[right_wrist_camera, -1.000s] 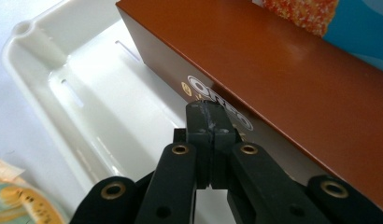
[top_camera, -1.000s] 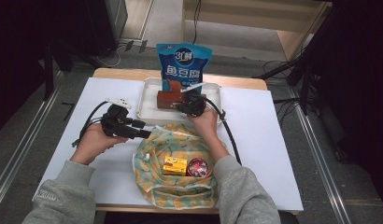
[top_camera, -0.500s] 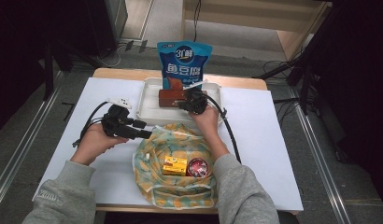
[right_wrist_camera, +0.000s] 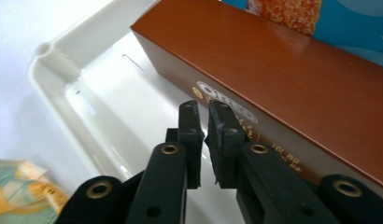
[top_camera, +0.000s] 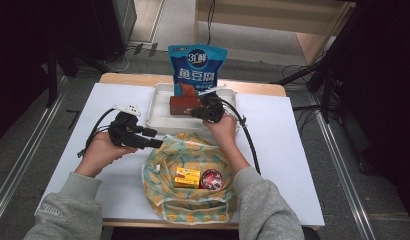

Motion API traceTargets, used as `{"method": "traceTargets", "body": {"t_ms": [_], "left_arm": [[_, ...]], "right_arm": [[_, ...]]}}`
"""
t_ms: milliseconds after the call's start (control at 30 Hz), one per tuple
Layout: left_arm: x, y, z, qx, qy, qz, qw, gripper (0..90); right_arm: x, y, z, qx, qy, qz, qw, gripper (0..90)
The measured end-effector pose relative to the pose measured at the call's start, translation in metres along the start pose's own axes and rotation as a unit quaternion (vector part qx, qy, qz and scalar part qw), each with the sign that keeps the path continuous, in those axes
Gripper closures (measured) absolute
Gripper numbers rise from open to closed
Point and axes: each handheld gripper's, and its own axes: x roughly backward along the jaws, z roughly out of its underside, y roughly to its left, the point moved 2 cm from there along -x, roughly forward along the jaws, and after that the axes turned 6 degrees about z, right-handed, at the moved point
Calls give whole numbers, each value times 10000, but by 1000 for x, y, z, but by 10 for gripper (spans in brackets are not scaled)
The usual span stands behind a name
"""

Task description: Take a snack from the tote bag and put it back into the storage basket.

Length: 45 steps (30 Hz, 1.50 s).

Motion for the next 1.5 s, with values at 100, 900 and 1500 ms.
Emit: {"method": "traceTargets", "body": {"t_ms": [100,900,1500], "left_arm": [[1,-1,0,-4,-23,11,10000,403],[-1,-8,-2,-39,30,15,10000,399],[1,-8,-3,-31,-7,29,10000,398]], "right_arm": [[6,1,0,50,12,-80,10000,783],[58,10,24,254,-105,-446,9986,532],[72,14,42,392,-123,-592,9974,487]]}}
